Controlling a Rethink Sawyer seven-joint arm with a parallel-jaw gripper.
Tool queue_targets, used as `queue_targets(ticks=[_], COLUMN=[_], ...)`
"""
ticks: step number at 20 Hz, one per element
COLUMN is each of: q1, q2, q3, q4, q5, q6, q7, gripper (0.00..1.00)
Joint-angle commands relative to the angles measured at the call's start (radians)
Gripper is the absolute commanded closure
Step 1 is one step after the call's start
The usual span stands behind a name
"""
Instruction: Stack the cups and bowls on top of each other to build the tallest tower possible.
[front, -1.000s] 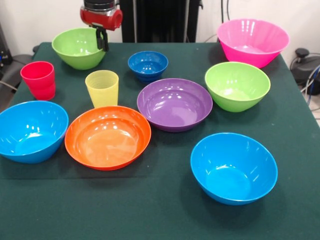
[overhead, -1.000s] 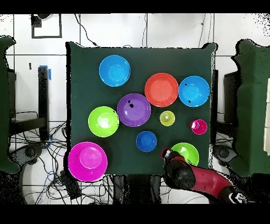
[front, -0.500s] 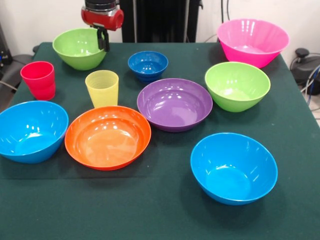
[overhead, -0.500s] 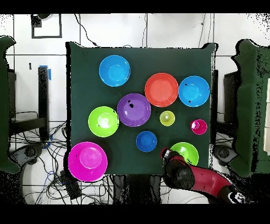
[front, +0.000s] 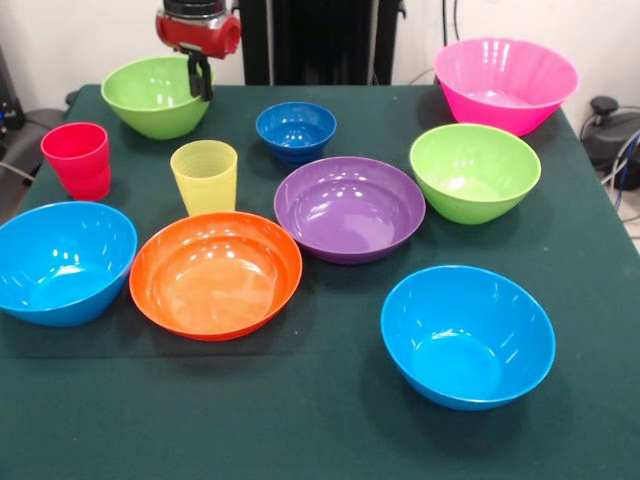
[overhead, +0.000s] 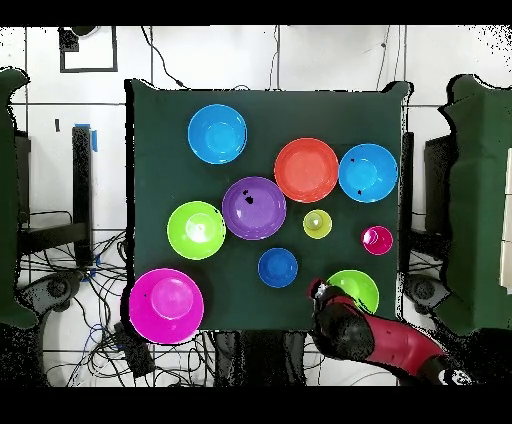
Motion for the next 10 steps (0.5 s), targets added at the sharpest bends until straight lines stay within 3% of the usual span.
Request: queue_targets(ticks=[1,10], q1=[-0.025,-0.044], q2=[-0.026,-0.089], q3=[0.099,0.131], q4=[0.024,0.059], q5=[-0.056,-0.032], q6=[0.134,0.202], q7=[-0.033,-0.046], gripper=[1.0,1.0])
